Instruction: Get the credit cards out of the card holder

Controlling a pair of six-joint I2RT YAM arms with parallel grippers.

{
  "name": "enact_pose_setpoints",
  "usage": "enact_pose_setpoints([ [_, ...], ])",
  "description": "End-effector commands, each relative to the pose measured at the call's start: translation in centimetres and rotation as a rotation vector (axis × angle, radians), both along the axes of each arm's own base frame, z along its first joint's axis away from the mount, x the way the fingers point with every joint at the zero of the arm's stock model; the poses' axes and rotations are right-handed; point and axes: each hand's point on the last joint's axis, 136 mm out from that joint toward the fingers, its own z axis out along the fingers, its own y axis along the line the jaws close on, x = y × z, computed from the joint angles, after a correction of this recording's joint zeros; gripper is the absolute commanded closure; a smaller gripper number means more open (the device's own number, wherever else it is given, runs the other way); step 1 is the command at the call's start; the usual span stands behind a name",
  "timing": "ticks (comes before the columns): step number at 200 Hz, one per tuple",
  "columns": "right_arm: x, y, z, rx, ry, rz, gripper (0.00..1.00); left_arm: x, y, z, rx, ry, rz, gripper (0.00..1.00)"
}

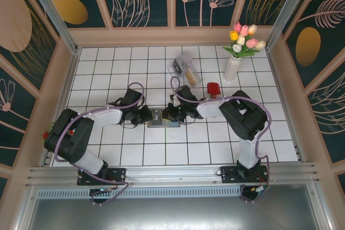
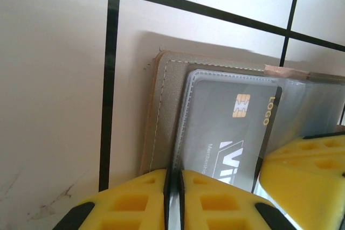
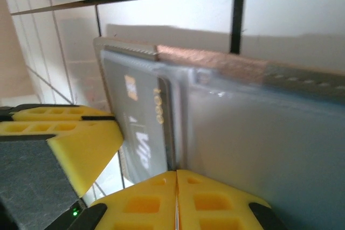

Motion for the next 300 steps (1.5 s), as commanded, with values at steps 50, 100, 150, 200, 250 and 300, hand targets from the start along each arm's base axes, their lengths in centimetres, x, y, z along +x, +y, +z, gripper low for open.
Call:
enact_pose_setpoints([
  [50,0.8,-0.5,4.1,0.068,-0.097,-0.032,0.88,-1.9,0.9,-0.3,0.034,0.052,-0.004,0.82],
  [100,1.5,-3.1,2.2,-0.185,-0.111,-0.087,0.78,-0.7,1.3,2.6,0.029,-0.026,0.053,0.76],
  [150,0.4,-1.9,2.8,-0.192,-0.127,-0.104,0.73,-0.2,-0.3,3.8,-0.139,-0.091,0.102,0.85],
  [200,0.1,-2.1,1.4,-0.241,-0.092,-0.173,0.71,-1.2,-0.7,2.6,-0.171,-0.043,0.083,0.85],
  [250,-0.2,-2.4,-0.6,-0.309,-0.061,-0.143,0.71,-1.9,-1.0,1.1,-0.164,0.020,0.065,0.81],
  [300,-0.6,-2.7,-2.0,-0.344,-0.032,-0.125,0.71,-2.4,0.3,-0.4,-0.083,0.056,0.090,0.76],
])
